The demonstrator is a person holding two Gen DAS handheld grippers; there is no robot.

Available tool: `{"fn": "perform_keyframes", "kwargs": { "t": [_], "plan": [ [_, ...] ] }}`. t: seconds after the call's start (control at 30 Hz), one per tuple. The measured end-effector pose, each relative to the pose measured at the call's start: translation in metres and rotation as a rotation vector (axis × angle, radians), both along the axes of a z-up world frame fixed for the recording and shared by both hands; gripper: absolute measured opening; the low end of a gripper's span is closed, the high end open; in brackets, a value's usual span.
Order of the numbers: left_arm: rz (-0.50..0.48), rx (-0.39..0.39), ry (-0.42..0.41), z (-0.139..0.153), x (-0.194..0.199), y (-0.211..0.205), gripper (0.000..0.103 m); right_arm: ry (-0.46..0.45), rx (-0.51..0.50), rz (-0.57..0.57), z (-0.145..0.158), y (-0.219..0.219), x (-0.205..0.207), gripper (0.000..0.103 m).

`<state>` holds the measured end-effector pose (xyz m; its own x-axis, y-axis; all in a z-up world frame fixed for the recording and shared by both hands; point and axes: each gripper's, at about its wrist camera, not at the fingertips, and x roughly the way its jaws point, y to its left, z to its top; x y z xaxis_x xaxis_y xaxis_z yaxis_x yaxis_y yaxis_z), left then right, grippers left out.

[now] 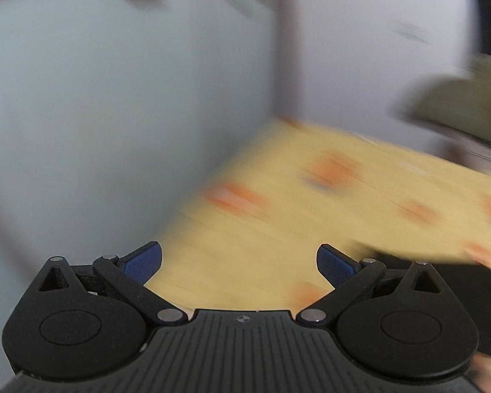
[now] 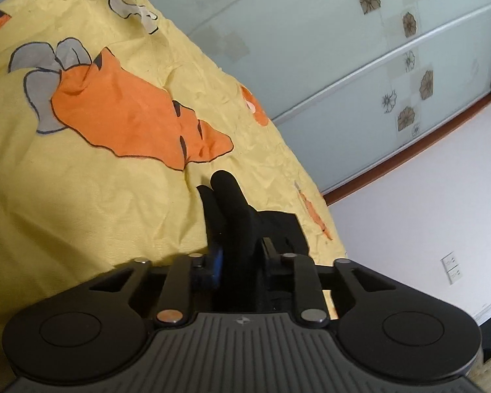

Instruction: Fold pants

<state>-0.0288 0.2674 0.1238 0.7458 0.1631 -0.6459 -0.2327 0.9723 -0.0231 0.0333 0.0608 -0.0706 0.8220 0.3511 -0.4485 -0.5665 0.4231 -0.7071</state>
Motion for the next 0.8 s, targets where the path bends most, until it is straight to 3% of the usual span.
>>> {"fn": "perform_keyframes", "kwargs": {
  "t": [0.1, 0.23, 0.43, 0.67, 0.7, 0.73, 0.77, 0.8],
  "plan": [
    [-0.122, -0.213, 0.122, -0.06, 0.045, -0.028, 0.098, 0.047, 0.075, -0.021, 0.008, -0.007, 0.005, 0.014],
    [-0.062, -0.307, 0.179, -0.115, 0.088, -0.044, 0.097, 0.169, 0.241, -0.058, 0.029, -0.026, 0.019, 0.012],
    [-0.025, -0.51, 0.154, -0.141, 0.116, -0.03, 0.098, 0.326, 0.47, -0.109, 0.05, -0.055, 0.041, 0.013],
    [0.016, -0.796, 0.154, -0.173, 0.144, -0.019, 0.094, 0.426, 0.615, -0.163, 0.058, -0.068, 0.056, 0.013],
    [0.022, -0.812, 0.141, -0.174, 0.144, -0.018, 0.085, 0.438, 0.627, -0.167, 0.059, -0.069, 0.057, 0.013],
    [0.024, -0.825, 0.139, -0.175, 0.146, -0.016, 0.058, 0.452, 0.637, -0.169, 0.059, -0.072, 0.058, 0.013],
    [0.016, -0.842, 0.155, -0.177, 0.149, -0.015, 0.044, 0.478, 0.643, -0.165, 0.059, -0.074, 0.061, 0.013],
    [0.016, -0.863, 0.174, -0.181, 0.153, -0.014, 0.04, 0.518, 0.646, -0.16, 0.059, -0.078, 0.062, 0.013]
  ]
}}
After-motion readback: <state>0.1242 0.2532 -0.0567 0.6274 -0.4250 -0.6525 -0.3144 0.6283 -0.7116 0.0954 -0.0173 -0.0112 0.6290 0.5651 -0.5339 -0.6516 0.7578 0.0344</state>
